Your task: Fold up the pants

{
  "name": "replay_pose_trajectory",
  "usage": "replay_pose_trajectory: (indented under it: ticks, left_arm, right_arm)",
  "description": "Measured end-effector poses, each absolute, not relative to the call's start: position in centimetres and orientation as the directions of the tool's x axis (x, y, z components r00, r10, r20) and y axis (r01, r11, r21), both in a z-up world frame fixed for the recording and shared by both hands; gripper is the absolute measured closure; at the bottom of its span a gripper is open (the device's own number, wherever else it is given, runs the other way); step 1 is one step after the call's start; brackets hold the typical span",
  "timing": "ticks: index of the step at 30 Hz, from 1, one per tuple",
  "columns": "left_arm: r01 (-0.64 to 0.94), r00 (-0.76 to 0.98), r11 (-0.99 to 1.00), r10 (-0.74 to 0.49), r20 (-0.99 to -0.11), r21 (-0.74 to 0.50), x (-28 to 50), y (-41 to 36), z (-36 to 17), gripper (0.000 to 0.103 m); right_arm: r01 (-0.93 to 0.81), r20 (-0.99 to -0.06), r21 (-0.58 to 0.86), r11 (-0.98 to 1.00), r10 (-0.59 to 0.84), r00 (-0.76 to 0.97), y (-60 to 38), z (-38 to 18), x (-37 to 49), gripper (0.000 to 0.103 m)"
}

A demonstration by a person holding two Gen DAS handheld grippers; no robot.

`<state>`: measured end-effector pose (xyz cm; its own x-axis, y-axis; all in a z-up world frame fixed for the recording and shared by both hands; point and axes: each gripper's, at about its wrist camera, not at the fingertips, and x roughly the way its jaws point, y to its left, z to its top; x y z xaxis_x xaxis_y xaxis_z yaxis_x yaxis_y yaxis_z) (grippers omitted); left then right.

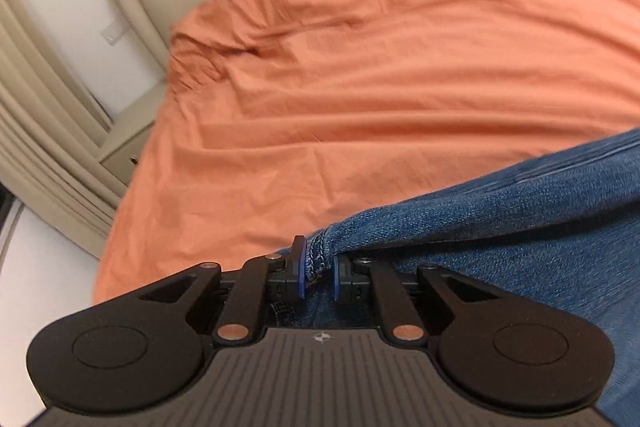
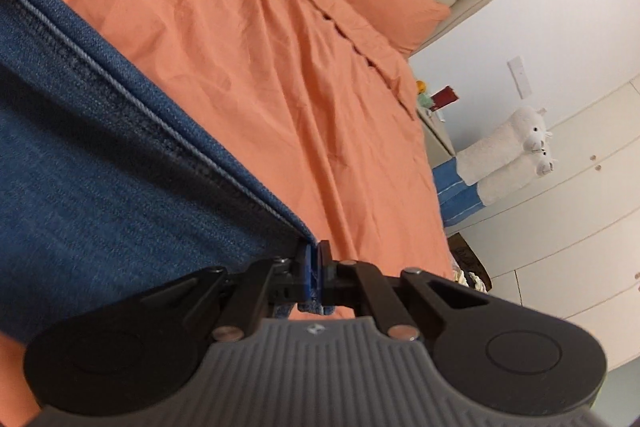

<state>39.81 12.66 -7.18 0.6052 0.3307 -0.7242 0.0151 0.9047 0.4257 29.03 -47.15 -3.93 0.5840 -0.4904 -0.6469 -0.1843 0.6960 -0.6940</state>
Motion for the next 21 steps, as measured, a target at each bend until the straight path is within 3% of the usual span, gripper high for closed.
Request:
replay_pose_trajectory:
  ticks: [6,11,21]
  left_arm:
    - [0.059,0.549,0.894,0.343,-0.763,0.444,43.3,12.1,-12.1,0.089]
    - [0.075,0.544,0.893,0.336,-0.769,0.444,44.3,12.0,-13.3,0.088]
    - [0.061,0.611,0.896,0.314,-0.727,0.439,43.5,11.6,-9.6,0.089]
  right_arm:
    - [-0.259,-0.702,-0.678,0.688,-0.503,0.504,-47.4,-10.1,34.1,0.103]
    - [-0.271,-0.712,-0.673,0.688,-0.503,0.489,-47.5,-12.7,35.9,0.103]
    - [-0.217,-0.682,-0.687,0.694,-0.510,0.524,-47.6,-10.0,34.9,0.103]
